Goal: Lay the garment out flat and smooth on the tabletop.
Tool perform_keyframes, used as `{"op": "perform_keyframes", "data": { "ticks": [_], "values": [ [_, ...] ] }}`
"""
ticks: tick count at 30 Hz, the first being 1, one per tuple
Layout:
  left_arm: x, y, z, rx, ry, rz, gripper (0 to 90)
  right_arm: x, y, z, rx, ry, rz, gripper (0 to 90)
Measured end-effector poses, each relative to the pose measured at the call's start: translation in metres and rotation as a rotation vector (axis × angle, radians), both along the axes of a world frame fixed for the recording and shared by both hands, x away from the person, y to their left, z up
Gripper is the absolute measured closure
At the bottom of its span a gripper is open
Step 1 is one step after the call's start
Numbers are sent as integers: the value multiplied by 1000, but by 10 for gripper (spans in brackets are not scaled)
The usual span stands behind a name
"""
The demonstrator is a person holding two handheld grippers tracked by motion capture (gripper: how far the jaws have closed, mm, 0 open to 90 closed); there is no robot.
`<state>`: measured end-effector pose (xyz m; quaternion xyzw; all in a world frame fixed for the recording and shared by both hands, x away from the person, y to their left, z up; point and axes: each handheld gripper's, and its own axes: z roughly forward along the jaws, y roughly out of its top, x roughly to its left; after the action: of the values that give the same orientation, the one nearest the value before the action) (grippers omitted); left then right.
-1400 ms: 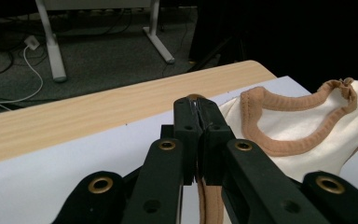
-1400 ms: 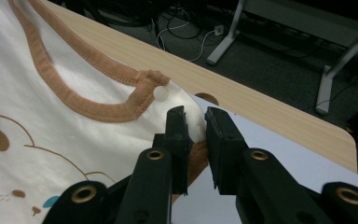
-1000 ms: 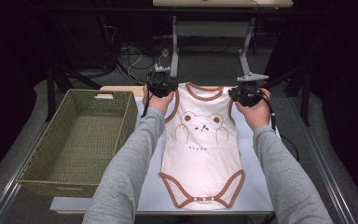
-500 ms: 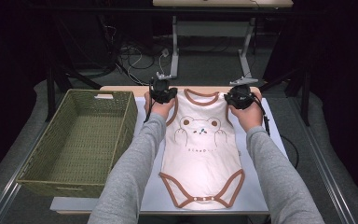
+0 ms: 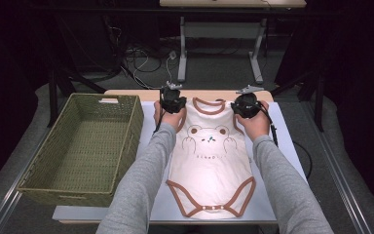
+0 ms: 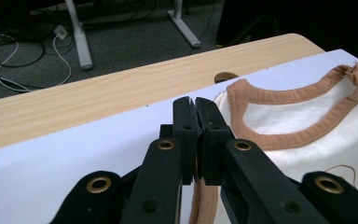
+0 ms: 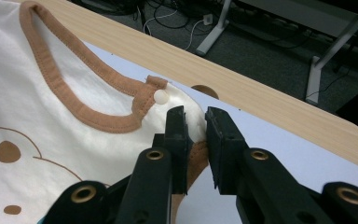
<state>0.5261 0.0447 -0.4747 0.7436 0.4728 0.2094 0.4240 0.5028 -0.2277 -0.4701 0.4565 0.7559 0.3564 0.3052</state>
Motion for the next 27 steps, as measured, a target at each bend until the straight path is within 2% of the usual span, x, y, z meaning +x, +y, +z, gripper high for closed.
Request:
{"op": "perform_keyframes", "data": {
  "ticks": [5,11,16,27],
  "values": [
    [0,-5,-5,15,2,-3,877,2,5,-4,-8,4,0,787],
    [0,-12,-8,8,-4,-2,877,4,10,-9,-14,6,-3,786],
    [0,-9,-9,21,5,9,877,7,13,-13,-36,7,-16,786],
    [1,-13,-16,23,12,1,875,10,19,-23,-34,25,-8,785]
  ]
}}
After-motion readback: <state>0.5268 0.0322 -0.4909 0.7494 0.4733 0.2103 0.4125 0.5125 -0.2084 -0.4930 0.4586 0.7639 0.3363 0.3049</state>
